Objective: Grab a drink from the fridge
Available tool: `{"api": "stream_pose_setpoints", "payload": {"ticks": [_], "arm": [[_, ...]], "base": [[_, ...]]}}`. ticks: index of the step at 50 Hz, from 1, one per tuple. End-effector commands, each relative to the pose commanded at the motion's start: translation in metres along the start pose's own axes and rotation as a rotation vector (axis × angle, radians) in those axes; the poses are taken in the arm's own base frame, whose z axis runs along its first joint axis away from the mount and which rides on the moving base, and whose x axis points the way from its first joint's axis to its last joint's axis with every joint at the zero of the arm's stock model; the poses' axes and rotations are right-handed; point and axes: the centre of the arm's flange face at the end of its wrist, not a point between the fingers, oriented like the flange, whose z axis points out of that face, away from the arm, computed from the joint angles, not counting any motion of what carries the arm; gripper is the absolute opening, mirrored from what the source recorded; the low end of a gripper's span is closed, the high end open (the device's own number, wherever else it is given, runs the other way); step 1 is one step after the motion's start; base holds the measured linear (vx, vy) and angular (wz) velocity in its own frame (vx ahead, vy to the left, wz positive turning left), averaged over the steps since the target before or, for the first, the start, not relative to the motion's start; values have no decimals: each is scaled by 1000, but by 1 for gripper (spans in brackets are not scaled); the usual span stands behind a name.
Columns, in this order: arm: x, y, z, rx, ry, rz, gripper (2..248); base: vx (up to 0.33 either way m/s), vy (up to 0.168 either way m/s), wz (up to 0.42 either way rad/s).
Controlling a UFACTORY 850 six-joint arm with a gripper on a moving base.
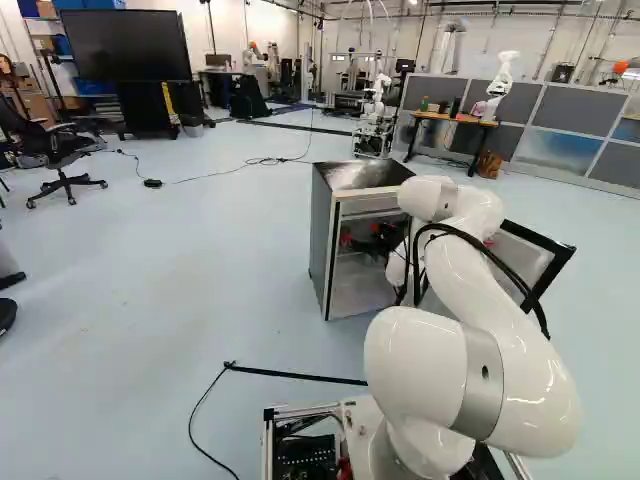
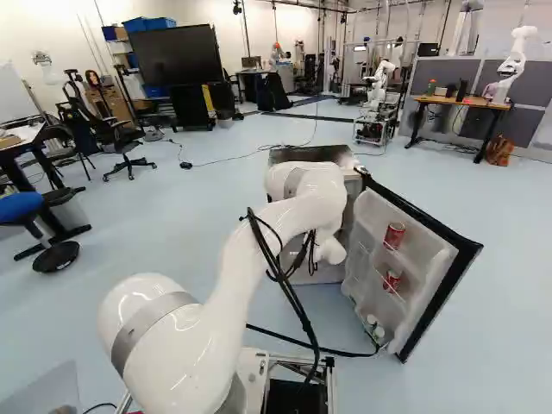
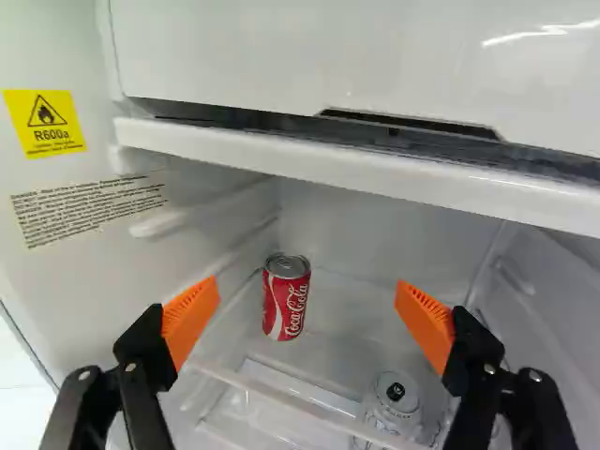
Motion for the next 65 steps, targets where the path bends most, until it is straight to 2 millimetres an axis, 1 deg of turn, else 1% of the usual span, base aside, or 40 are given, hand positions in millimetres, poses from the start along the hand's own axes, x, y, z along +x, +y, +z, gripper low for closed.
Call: {"api": "stream_pose_setpoints", "payload": {"ticks": [19,42,50,65], "arm": [[-4,5,14,-51,-18,-5,247],[-1,-13,34,-19,-14,-9,247],[-10,-14,38,-16,-10,-13,247],[-34,-13,49,-14,6,-30,247]], "base": [[0,0,0],[0,0,0],[0,0,0],[0,0,0]]}}
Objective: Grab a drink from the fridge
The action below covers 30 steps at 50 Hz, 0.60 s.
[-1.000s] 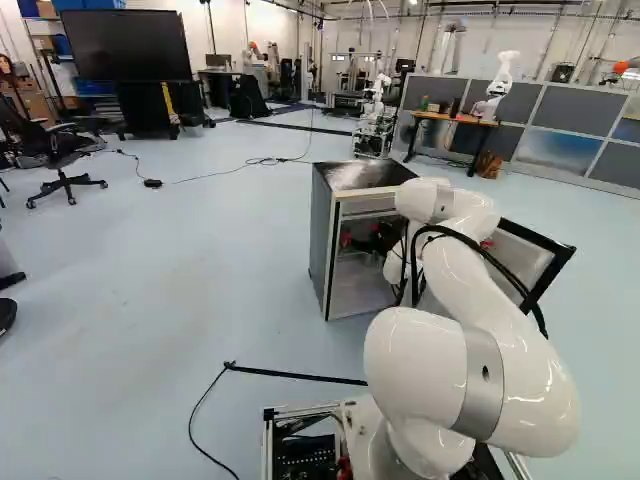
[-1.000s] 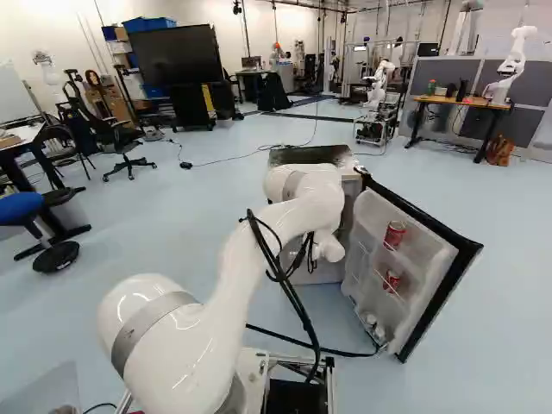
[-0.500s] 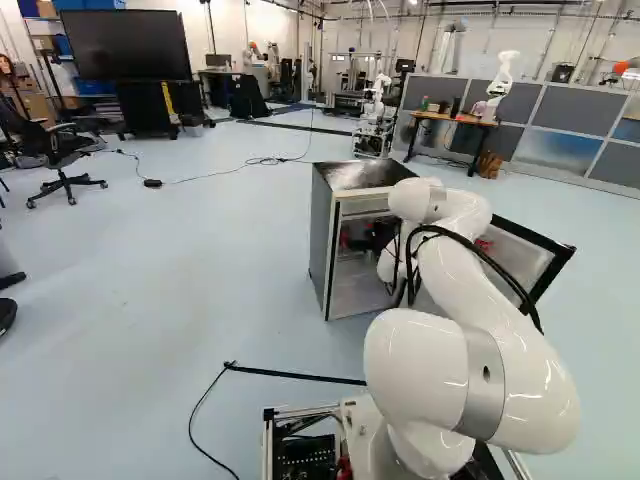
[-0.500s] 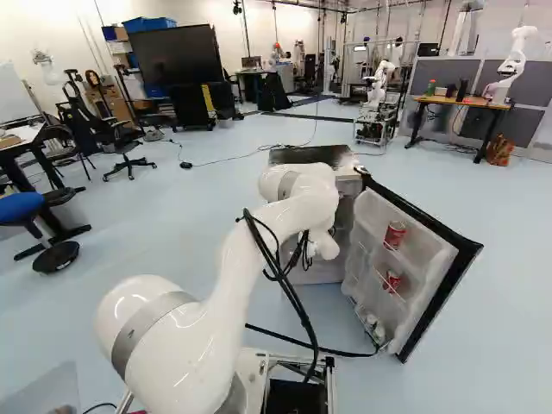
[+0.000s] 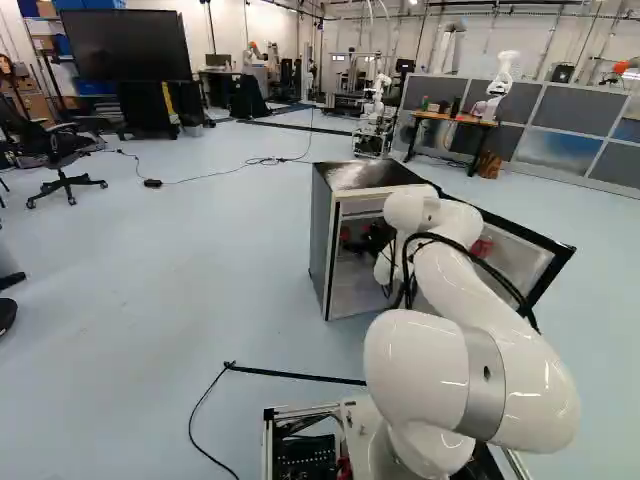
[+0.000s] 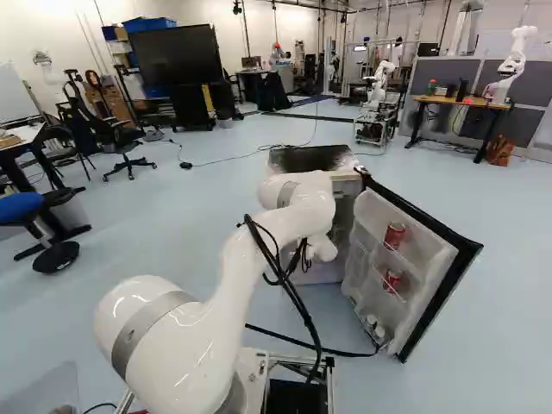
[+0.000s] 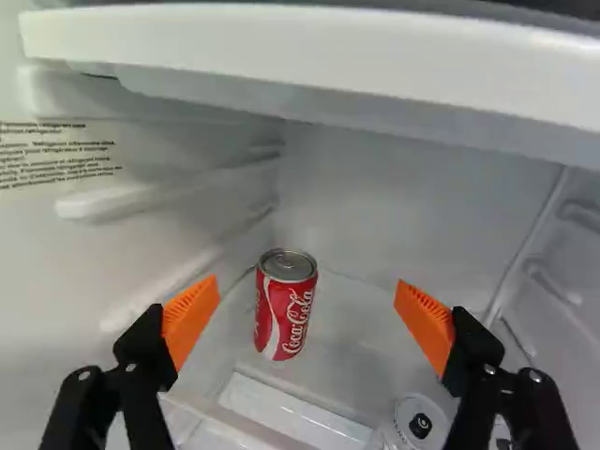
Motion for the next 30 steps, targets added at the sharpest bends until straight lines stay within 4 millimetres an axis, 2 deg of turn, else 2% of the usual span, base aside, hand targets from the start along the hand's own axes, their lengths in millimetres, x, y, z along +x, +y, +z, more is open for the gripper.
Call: {"api": "stream_pose_setpoints", "payload": {"ticks": [18,30], "arm": [[-16,8,22,1,46,-49,247],[-17,9,26,1,55,-59,247]], "base": [[0,0,0],[0,0,0]]}}
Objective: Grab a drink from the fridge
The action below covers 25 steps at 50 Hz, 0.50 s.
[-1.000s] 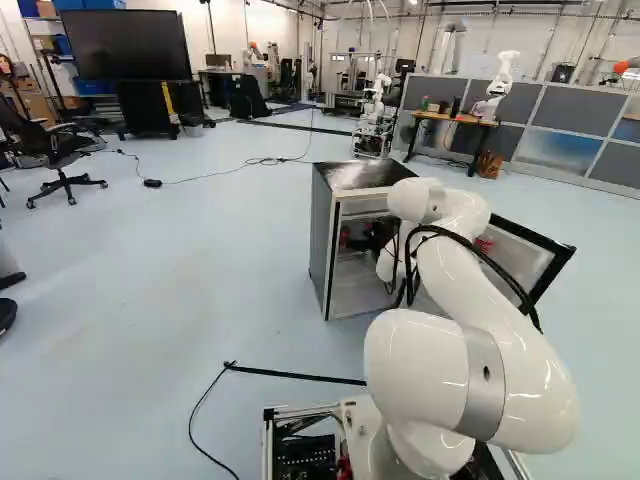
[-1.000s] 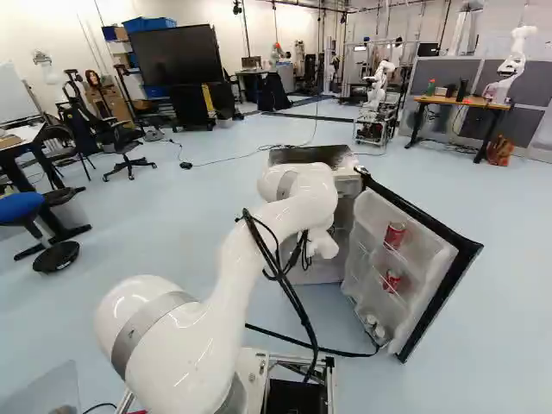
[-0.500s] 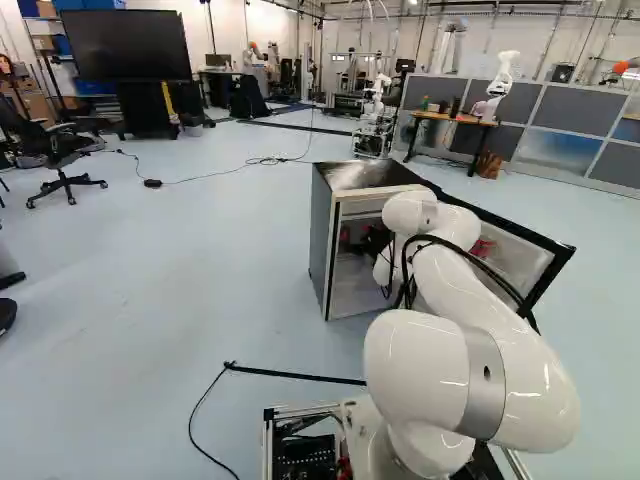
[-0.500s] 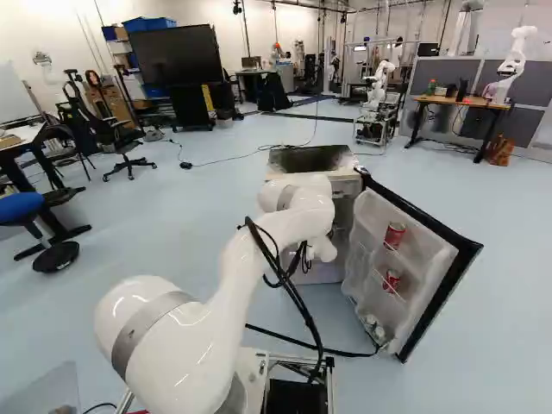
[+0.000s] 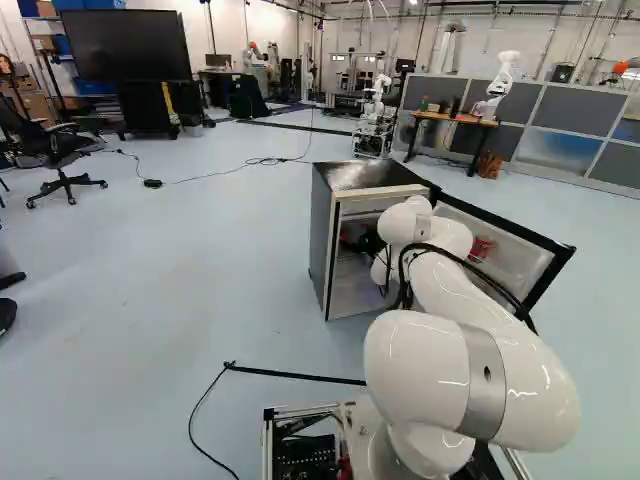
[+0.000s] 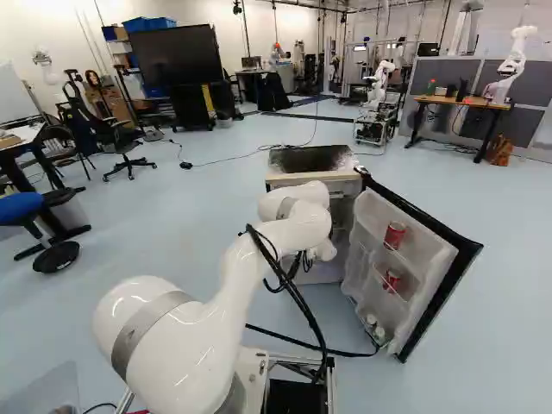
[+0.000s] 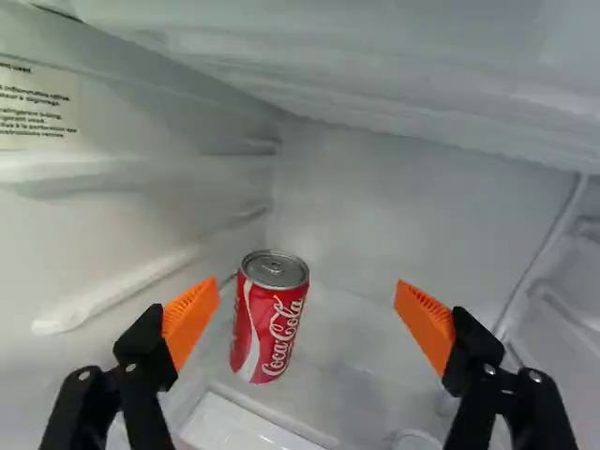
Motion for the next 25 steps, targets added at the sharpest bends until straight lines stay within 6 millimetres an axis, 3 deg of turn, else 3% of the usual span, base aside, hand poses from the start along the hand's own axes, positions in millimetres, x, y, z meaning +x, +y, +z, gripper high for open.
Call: {"api": "stream_pose_setpoints", "payload": {"ticks": [7,8,13,14,18,19,23,24,25], "arm": [[0,0,0,0,1,-1,245],[0,0,0,0,1,-1,209],[0,0,0,0,1,-1,209],[0,0,0,0,1,-1,171],[0,0,0,0,1,-1,171],[0,0,0,0,1,-1,133],[0,0,0,0,1,-1,133],[0,0,0,0,1,-1,99],[0,0,0,0,1,-1,99]], "base": [[0,0,0],[0,0,0],[0,0,0],[0,0,0],[0,0,0],[0,0,0],[0,0,0],[0,0,0],[0,0,0]]}}
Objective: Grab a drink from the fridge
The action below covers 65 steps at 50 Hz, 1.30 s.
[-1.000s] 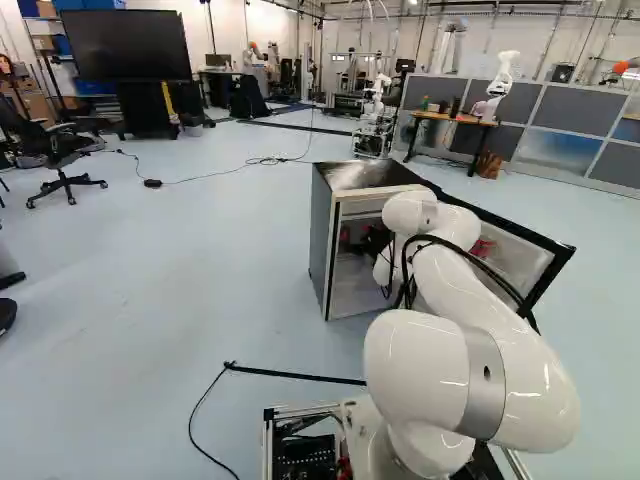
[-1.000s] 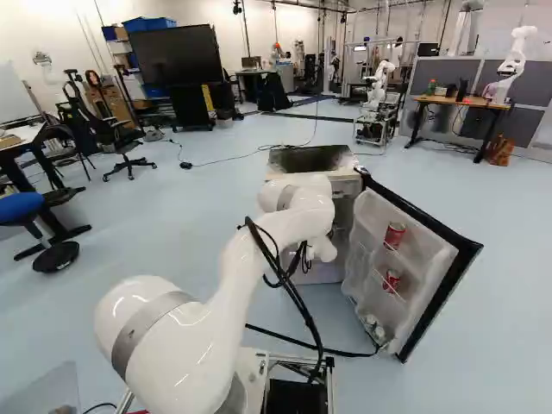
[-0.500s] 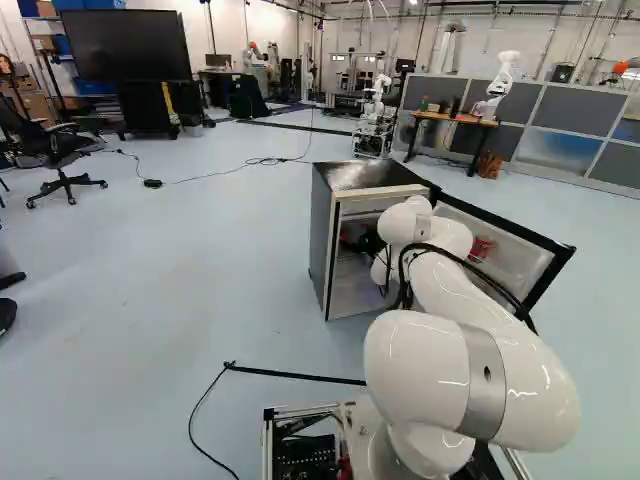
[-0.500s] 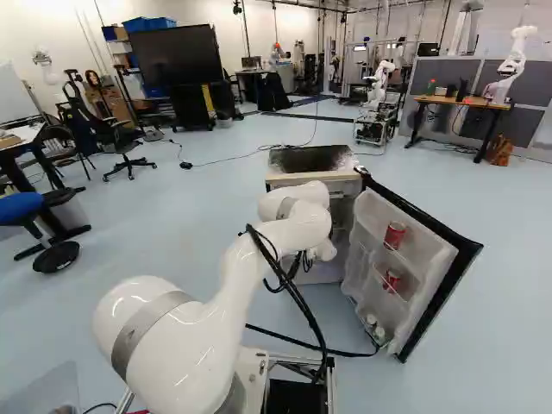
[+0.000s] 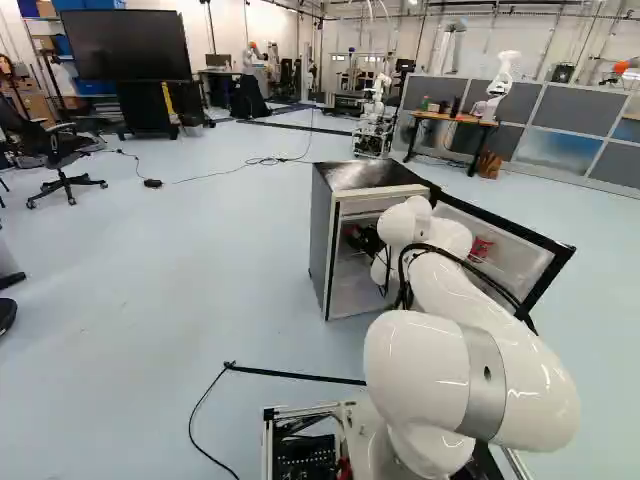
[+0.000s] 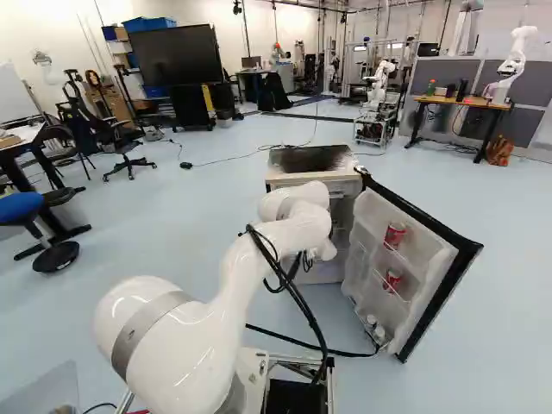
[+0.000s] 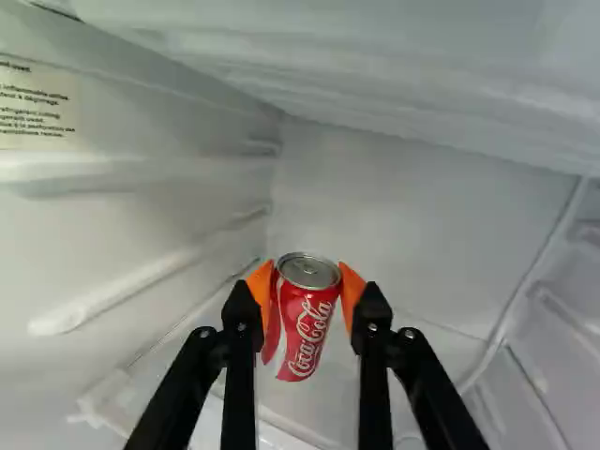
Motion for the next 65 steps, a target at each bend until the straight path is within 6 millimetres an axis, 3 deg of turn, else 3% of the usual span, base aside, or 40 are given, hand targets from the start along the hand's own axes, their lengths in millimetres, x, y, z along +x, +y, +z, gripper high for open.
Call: {"api": "stream_pose_setpoints", "payload": {"ticks": [3,4,21,45,65], "arm": [[0,0,0,0,0,0,99],[0,0,0,0,0,0,89],[1,0,0,0,0,0,89],[31,9,2,1,1,-1,89],[40,5,-9,1,-23,25,89]], "base": [[0,0,0],[0,0,0],[0,0,0],[0,0,0],[0,0,0]]}}
